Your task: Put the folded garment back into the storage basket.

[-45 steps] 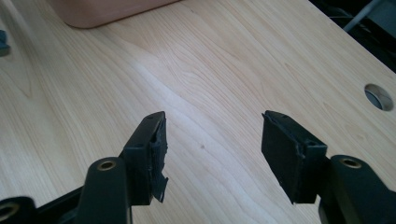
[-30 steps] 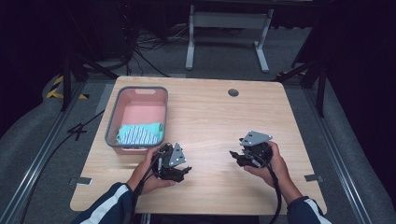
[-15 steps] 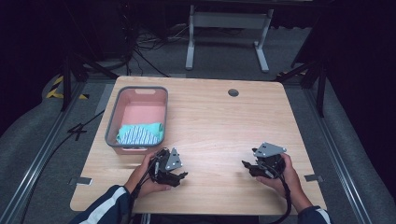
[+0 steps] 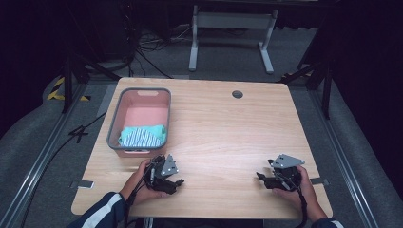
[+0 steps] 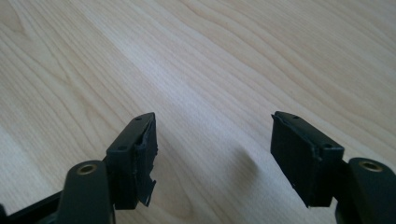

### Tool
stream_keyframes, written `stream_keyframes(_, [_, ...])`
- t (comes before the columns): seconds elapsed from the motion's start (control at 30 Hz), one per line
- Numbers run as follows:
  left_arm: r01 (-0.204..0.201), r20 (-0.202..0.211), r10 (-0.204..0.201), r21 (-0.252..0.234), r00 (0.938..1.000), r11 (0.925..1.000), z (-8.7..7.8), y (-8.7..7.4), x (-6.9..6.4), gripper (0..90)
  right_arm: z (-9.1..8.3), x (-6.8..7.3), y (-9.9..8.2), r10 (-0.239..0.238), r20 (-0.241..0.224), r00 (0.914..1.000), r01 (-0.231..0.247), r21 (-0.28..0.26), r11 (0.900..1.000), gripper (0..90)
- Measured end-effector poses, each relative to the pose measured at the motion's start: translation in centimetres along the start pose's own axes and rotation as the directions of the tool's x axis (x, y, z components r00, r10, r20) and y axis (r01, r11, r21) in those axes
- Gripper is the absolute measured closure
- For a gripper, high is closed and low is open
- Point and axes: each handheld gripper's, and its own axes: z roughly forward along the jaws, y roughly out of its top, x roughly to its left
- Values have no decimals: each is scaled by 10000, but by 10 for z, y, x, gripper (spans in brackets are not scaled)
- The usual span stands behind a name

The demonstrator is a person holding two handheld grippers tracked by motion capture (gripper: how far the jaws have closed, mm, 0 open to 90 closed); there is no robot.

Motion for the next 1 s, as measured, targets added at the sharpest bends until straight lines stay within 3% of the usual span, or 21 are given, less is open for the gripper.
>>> stream_keyframes(0.27, [377, 102, -374, -378, 9992, 9986, -1, -9, 0, 240, -2, -6, -20, 1108, -409, 9930, -1125, -442, 9927, 284])
stream_keyframes(0.33, [676, 140, -670, -472, 9977, 9966, -1, -12, 0, 232, -2, -7, -26, 1446, -556, 9879, -1481, -660, 9868, 270])
stream_keyframes(0.47, [1427, 527, -1389, -760, 9889, 9868, 1, -19, 4, 213, -4, -9, -27, 1536, -531, 9867, -1567, -606, 9858, 246])
stream_keyframes(0.5, [1427, 527, -1389, -760, 9889, 9868, 1, -19, 4, 201, -4, -9, -27, 1536, -531, 9867, -1567, -606, 9858, 246])
stream_keyframes(0.53, [1713, 689, -1657, -841, 9838, 9816, 2, -21, 7, 191, -4, -9, -28, 1530, -521, 9869, -1560, -590, 9860, 246])
stream_keyframes(1.0, [1619, 743, -1562, -790, 9849, 9836, 4, -20, 7, 166, -4, -9, -28, 1515, -532, 9870, -1544, -573, 9863, 245])
